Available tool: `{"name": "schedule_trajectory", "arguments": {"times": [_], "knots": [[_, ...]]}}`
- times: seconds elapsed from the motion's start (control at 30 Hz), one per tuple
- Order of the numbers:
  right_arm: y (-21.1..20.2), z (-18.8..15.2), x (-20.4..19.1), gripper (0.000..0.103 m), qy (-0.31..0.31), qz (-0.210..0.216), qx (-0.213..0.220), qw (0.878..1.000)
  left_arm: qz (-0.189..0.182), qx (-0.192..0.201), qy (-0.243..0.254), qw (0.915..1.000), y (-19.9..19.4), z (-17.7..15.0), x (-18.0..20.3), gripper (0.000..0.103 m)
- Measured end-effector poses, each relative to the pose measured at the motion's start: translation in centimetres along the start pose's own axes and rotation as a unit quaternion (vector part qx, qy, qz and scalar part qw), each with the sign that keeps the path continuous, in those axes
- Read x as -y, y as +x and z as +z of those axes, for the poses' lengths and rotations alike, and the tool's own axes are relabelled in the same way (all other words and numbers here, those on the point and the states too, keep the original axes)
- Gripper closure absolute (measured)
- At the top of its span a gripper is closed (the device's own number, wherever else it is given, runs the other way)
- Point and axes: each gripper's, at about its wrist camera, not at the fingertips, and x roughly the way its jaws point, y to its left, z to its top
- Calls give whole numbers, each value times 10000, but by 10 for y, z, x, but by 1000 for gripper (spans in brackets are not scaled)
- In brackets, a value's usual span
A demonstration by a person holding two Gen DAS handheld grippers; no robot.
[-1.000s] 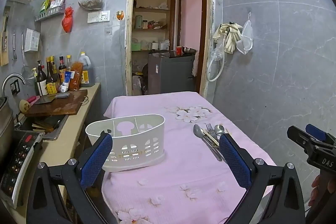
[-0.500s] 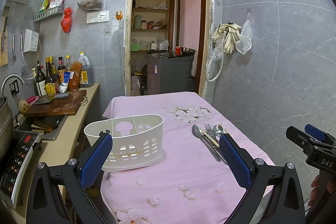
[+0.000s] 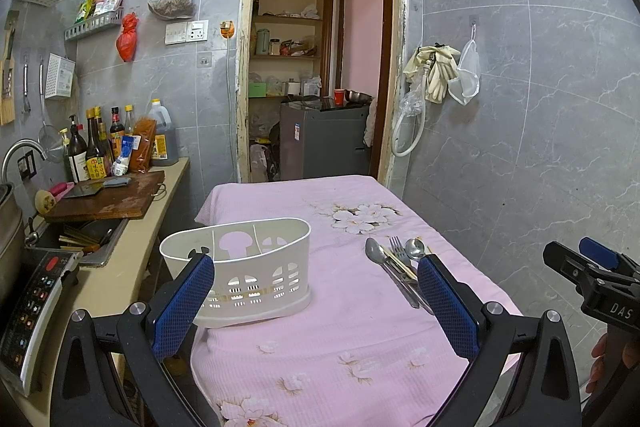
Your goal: Organize utensils
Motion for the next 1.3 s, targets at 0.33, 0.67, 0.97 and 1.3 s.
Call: {"name": "schedule_trajectory", "arguments": {"times": [0.33,0.67,0.97,1.3], "knots": [[0,1,-1,1,-6,-7,-6,10000,-3,1,-8,10000,0,0,0,1],[0,0,-2,1,-6,-3,-17,10000,-4,2,-10,10000,0,0,0,1],[1,0,-2,1,-10,-6,-22,10000,-5,5,-12,10000,0,0,0,1],[-3,5,-1,1,-10,-4,-36,10000,-5,3,-18,10000,0,0,0,1]]}}
